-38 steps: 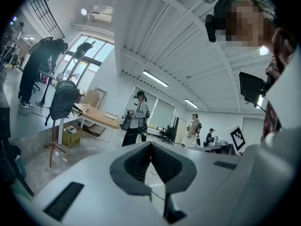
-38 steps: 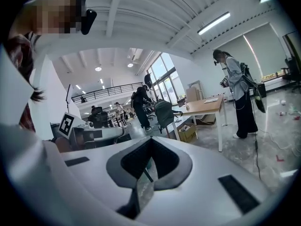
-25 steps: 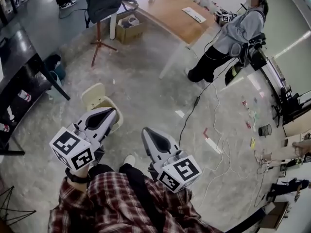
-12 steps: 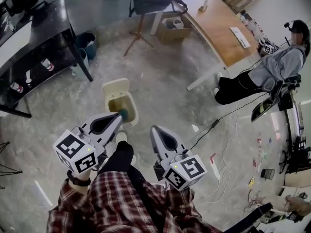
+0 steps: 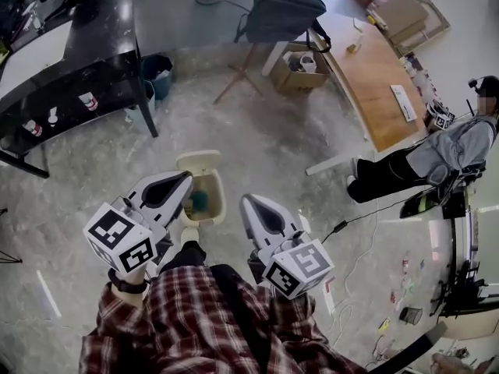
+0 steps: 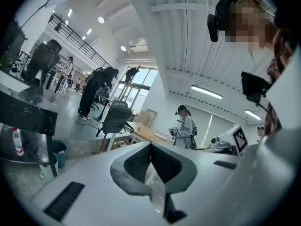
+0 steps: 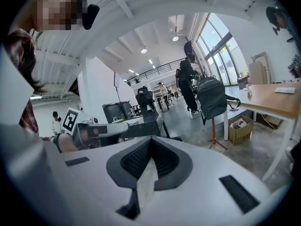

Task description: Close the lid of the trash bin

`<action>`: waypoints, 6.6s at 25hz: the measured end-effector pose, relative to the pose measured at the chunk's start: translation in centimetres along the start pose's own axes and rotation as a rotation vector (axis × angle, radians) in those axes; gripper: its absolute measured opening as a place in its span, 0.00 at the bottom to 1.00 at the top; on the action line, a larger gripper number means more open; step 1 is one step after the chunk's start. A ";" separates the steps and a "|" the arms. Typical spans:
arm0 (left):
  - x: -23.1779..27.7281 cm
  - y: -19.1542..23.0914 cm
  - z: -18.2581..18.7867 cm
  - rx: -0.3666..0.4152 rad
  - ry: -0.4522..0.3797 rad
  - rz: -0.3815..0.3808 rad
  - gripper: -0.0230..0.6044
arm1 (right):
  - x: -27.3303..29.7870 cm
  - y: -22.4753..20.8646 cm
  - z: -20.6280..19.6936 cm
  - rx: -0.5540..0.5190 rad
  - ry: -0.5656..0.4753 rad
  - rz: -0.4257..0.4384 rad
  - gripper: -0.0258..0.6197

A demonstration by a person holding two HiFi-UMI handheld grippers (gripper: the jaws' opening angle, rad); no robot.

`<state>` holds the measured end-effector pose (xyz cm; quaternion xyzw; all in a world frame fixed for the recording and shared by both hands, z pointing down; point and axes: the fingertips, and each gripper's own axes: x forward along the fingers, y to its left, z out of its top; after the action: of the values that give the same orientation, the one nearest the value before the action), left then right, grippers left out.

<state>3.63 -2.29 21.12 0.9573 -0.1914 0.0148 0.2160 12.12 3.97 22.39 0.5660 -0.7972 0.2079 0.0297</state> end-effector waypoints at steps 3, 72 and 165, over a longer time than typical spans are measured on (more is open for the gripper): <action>-0.4 2.3 1.2 -0.002 -0.021 0.037 0.05 | 2.9 -0.3 0.8 -0.016 0.022 0.026 0.06; 3.6 23.6 -24.8 -0.397 -0.011 0.467 0.05 | 30.9 -18.7 -27.4 -0.050 1.012 0.681 0.17; 3.0 3.9 0.6 -0.029 -0.070 0.199 0.05 | 12.7 -1.4 -4.3 -0.128 0.406 0.424 0.06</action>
<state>4.96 -6.90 22.56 0.9303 -0.2930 0.0000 0.2207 8.02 -6.18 30.32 0.3309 -0.8868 0.2677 0.1802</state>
